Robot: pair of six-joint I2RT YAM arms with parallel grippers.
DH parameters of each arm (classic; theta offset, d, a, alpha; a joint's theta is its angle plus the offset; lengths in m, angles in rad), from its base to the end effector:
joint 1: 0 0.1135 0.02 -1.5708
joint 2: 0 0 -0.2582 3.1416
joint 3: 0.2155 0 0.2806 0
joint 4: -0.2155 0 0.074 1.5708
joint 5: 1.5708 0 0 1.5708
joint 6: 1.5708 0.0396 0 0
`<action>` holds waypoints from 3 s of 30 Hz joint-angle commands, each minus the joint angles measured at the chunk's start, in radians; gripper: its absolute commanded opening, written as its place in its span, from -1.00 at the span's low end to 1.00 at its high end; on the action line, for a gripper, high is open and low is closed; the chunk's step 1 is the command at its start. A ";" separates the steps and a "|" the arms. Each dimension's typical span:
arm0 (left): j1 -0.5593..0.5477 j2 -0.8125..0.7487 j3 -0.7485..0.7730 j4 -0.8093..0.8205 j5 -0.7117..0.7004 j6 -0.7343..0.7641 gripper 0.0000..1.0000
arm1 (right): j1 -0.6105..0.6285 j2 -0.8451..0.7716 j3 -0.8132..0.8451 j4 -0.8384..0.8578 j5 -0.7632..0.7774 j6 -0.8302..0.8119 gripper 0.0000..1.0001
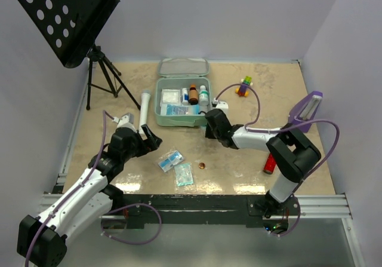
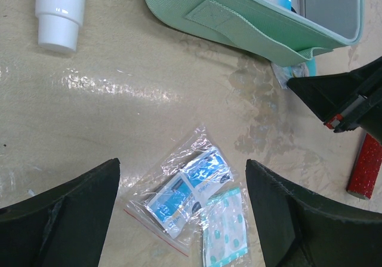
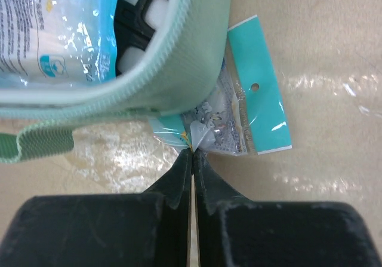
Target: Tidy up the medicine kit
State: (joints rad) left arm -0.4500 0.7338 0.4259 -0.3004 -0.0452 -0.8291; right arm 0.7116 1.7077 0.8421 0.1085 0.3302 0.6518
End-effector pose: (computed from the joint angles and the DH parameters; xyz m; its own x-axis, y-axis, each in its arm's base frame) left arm 0.1816 -0.0858 0.1956 -0.6434 -0.5072 -0.5734 -0.1084 0.8018 -0.5876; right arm 0.2807 0.2251 0.1229 -0.6800 0.1714 -0.7129 -0.0337 0.9640 0.2639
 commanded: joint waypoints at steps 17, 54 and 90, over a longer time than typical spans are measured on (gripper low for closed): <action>0.005 -0.008 -0.001 0.020 -0.007 -0.016 0.81 | 0.058 -0.529 -0.091 -0.259 -0.097 -0.020 -1.00; 0.005 -0.116 -0.016 -0.054 -0.059 0.013 0.80 | -0.018 0.272 0.696 -0.059 -0.534 -0.954 -1.00; 0.005 -0.109 -0.015 -0.069 -0.091 0.008 0.80 | -0.038 0.275 0.778 0.000 -0.426 -0.727 0.00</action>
State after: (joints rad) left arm -0.4500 0.6308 0.4126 -0.3832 -0.1219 -0.8272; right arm 0.6685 2.2028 1.7069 -0.0200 -0.1719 -0.1753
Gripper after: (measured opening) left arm 0.900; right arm 0.486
